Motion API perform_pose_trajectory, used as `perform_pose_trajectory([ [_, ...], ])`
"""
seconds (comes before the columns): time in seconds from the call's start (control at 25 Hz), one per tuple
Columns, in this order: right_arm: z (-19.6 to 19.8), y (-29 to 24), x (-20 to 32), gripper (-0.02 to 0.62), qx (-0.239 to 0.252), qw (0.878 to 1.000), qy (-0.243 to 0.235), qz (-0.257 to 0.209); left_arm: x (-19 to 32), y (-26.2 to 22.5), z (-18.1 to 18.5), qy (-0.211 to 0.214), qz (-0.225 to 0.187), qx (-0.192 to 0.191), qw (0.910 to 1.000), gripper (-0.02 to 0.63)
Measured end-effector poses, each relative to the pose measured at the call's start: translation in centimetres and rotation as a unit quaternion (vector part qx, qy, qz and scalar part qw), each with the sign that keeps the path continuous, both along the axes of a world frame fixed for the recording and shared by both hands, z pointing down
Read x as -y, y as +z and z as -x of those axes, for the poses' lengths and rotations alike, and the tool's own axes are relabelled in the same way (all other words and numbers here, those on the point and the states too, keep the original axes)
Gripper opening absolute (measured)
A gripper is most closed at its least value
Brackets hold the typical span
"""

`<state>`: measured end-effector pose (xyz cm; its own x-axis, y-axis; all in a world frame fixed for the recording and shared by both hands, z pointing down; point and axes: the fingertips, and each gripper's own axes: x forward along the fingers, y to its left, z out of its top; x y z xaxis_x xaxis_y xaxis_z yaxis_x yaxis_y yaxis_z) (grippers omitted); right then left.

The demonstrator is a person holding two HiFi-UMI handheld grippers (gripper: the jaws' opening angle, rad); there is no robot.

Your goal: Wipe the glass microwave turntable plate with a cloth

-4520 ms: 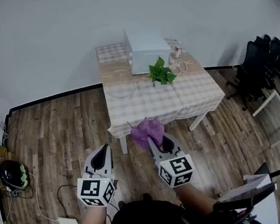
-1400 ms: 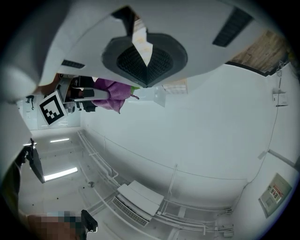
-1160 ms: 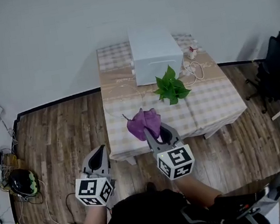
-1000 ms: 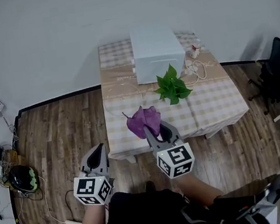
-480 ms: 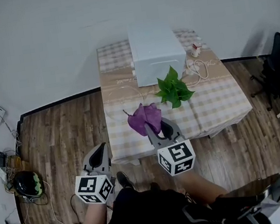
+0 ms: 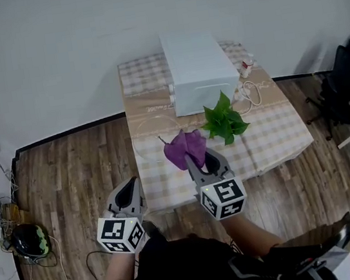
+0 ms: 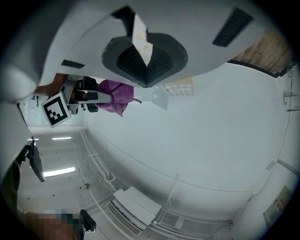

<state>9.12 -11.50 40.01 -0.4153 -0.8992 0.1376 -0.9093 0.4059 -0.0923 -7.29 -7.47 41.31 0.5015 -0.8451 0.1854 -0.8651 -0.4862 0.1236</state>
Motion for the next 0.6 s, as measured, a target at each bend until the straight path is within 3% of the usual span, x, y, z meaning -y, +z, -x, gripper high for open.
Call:
perform_pose_trajectory([
  [0.6, 6.4, 1.0, 7.2, 0.133, -0.040, 0.998, 0.046, 0.035, 8.5, 0.1, 6.8, 0.047, 0.001, -0.043, 0.9980, 0.003],
])
